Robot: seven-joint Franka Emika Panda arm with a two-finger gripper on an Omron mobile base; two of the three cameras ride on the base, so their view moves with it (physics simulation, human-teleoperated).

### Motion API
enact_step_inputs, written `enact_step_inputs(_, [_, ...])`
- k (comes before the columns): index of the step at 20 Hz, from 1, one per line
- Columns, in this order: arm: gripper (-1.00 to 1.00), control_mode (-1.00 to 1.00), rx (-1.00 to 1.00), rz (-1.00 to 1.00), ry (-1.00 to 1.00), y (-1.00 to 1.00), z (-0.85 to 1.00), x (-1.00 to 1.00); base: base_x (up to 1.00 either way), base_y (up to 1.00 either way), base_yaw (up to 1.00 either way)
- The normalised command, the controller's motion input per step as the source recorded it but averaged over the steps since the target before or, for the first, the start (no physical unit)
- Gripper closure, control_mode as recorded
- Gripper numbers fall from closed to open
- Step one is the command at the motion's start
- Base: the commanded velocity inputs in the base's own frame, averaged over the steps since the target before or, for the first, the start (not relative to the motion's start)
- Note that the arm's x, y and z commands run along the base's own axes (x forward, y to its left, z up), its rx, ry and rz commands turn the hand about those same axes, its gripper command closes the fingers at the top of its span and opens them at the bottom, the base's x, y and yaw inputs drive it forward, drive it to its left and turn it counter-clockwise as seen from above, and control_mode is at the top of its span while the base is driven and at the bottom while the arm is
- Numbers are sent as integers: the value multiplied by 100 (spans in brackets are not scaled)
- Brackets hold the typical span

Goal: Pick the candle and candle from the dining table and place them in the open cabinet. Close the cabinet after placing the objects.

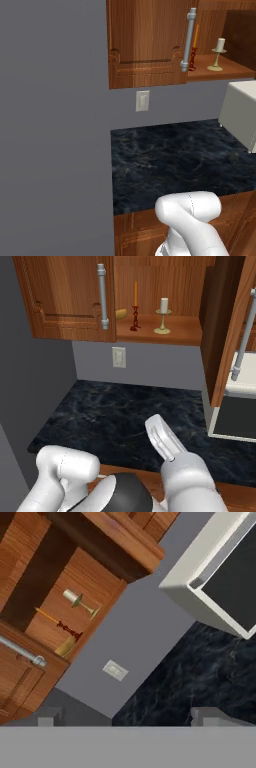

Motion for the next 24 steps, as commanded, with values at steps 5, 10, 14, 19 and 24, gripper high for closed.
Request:
enact_step_inputs(5, [-100, -100, 16, 6, -21, -34, -11, 0, 0, 0, 0])
enact_step_inputs(10, [-100, -100, 16, 6, -21, -39, 0, 0, 0, 0, 0])
enact_step_inputs(14, [-100, -100, 22, 2, -8, -43, 0, 14, 0, 0, 0])
enact_step_inputs(19, [-100, -100, 18, 0, -3, -48, 0, 35, 0, 0, 0])
enact_step_inputs(24, [-100, -100, 10, 1, -8, -48, 0, 27, 0, 0, 0])
